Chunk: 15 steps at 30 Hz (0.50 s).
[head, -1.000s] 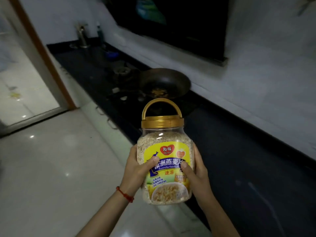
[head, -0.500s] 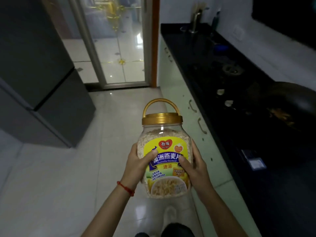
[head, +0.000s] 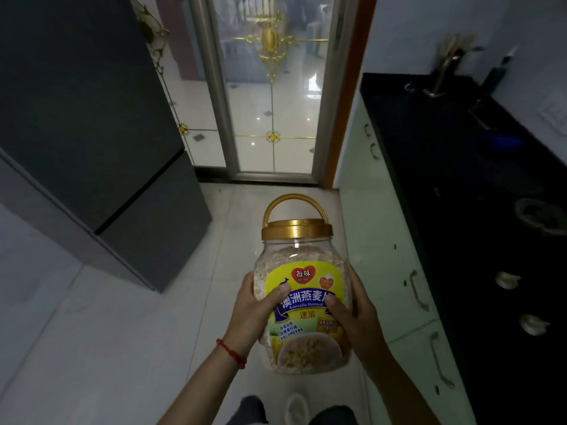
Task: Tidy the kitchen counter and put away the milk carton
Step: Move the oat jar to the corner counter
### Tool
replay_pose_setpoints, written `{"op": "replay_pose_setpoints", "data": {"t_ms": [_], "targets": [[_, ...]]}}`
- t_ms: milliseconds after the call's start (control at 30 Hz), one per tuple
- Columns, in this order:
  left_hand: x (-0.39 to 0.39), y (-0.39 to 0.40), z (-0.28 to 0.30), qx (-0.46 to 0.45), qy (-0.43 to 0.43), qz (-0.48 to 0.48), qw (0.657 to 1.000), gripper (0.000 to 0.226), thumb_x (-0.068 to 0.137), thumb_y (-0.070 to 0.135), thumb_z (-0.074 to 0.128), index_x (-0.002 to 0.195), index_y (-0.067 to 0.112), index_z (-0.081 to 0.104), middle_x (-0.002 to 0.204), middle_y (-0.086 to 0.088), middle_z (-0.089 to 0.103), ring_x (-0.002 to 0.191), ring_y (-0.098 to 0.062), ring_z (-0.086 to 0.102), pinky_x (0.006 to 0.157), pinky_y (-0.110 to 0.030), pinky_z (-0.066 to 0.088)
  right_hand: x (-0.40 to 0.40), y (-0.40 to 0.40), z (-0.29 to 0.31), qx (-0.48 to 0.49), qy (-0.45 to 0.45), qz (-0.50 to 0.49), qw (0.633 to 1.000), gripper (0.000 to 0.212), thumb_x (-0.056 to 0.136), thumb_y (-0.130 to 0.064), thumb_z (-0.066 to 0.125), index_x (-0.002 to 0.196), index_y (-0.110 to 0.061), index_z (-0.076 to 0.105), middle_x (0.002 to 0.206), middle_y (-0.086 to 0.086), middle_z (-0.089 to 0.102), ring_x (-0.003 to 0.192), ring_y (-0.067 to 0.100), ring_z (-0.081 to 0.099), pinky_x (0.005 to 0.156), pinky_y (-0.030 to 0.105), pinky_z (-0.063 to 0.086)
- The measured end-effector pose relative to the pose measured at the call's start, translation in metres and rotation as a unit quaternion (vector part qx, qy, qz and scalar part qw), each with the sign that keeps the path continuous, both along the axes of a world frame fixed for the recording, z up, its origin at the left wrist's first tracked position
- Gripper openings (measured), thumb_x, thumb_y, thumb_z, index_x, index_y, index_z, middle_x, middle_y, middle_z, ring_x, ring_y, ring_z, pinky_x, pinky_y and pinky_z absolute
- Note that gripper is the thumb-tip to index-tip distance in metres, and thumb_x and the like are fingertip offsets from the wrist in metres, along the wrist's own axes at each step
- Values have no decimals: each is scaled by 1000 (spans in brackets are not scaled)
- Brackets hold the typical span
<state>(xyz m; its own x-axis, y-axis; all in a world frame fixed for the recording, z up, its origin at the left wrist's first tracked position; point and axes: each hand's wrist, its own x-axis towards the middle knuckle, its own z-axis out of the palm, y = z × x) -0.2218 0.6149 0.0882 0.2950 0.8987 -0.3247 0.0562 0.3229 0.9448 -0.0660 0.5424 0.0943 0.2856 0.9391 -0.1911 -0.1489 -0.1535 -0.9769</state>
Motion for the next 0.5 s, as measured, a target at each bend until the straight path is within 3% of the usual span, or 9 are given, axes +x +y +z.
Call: {"op": "replay_pose_setpoints", "data": {"t_ms": [233,400,500], "targets": [[31,133,-9,-16,4,16,1000,126,18,74,75,122,9,46,113,-18,65,94,-33,67,69,-34,61,35,138,-11,-16,8,18,1000,93,34,-74,73,115,-35,47,106,-8,64,87,5,70,61,20,56],[59,261,-19,-9,3,-3,1000,120,23,72,77,121,10,47,115,-18,63,99,-32,66,76,-38,59,61,258,-21,-5,-15,-12,1000,123,33,-77,71,138,-24,33,109,-10,60,87,-3,68,60,18,55],[77,335,-14,-11,0,-26,1000,118,26,69,79,122,10,45,118,-20,62,102,-35,64,85,-52,55,74,323,-16,-2,-18,-42,999,125,33,-79,69,139,-24,31,109,-11,59,85,-6,67,59,16,55]]}}
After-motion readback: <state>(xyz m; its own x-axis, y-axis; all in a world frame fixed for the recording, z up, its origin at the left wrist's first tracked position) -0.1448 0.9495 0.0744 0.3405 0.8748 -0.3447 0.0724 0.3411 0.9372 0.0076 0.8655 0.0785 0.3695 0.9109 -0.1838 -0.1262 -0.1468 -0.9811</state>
